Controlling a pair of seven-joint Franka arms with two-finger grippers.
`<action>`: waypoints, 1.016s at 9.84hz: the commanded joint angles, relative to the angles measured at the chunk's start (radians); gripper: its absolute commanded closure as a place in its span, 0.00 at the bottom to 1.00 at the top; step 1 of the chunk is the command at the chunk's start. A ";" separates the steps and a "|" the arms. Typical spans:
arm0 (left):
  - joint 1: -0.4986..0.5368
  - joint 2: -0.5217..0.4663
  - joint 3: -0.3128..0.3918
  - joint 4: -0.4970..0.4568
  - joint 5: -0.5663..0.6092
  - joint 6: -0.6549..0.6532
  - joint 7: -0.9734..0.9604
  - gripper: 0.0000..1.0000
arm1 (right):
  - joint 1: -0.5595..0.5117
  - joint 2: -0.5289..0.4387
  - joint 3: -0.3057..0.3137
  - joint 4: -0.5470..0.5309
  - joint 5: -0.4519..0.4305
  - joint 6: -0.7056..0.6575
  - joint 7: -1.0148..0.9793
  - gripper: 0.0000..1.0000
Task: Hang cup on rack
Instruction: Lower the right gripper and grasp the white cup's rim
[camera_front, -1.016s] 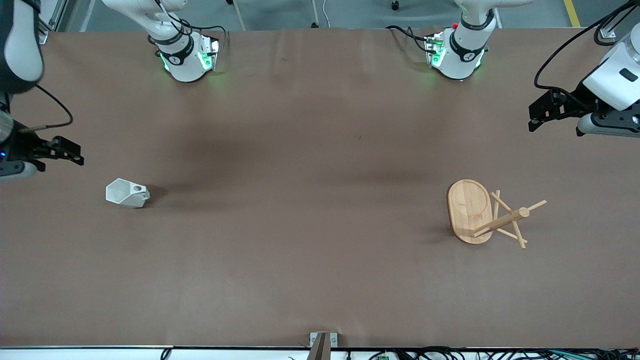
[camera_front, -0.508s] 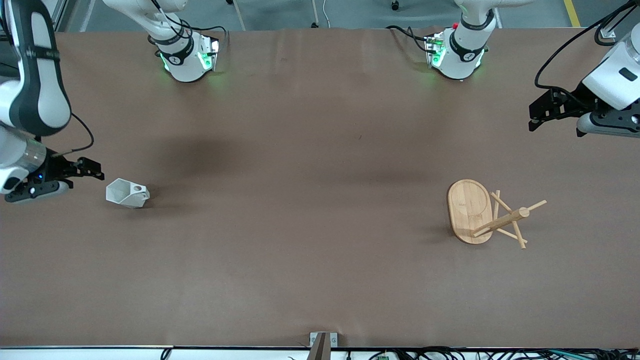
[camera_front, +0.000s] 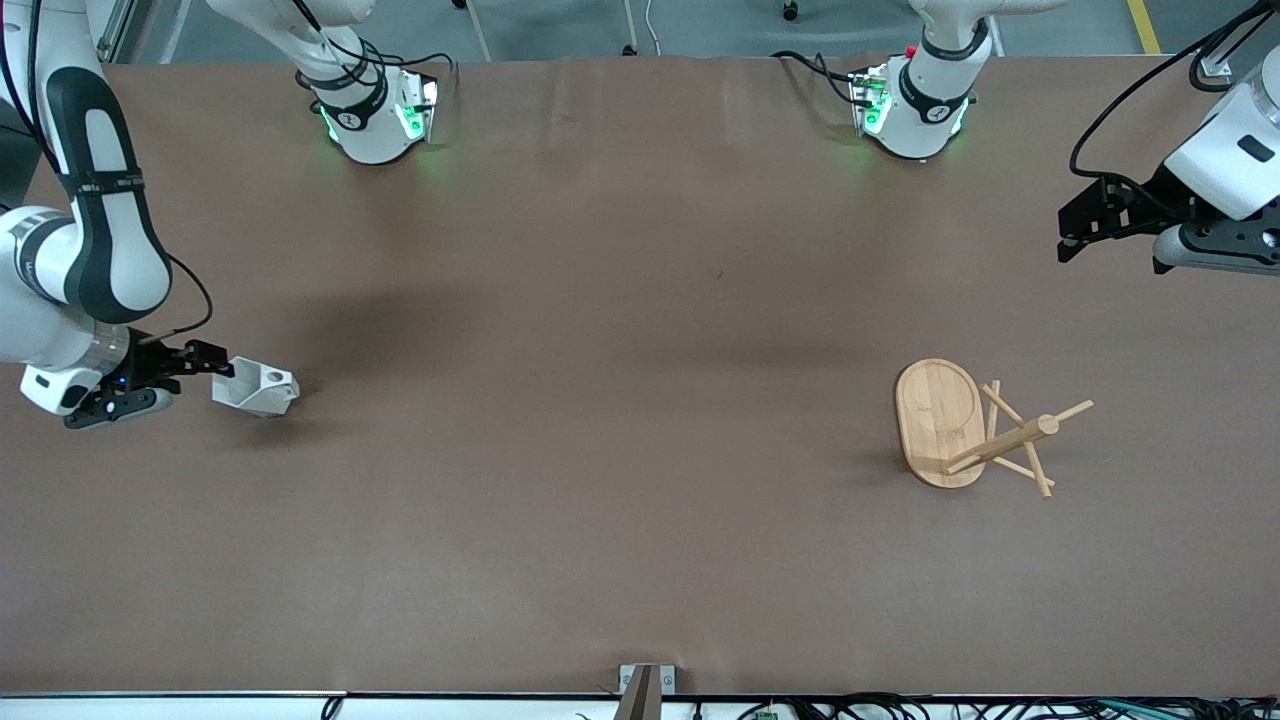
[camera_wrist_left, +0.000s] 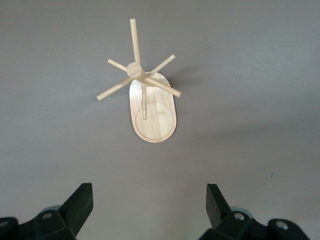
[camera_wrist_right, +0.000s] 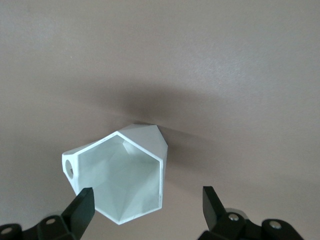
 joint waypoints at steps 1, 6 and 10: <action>0.005 0.015 -0.001 -0.013 -0.013 0.005 0.015 0.00 | -0.018 0.046 0.006 -0.012 0.034 0.065 -0.052 0.09; 0.005 0.015 -0.001 -0.013 -0.010 0.005 0.015 0.00 | -0.010 0.085 0.006 -0.014 0.070 0.147 -0.051 0.99; 0.005 0.015 0.001 -0.013 -0.001 0.005 0.015 0.00 | 0.013 0.010 0.008 -0.003 0.070 -0.004 -0.011 1.00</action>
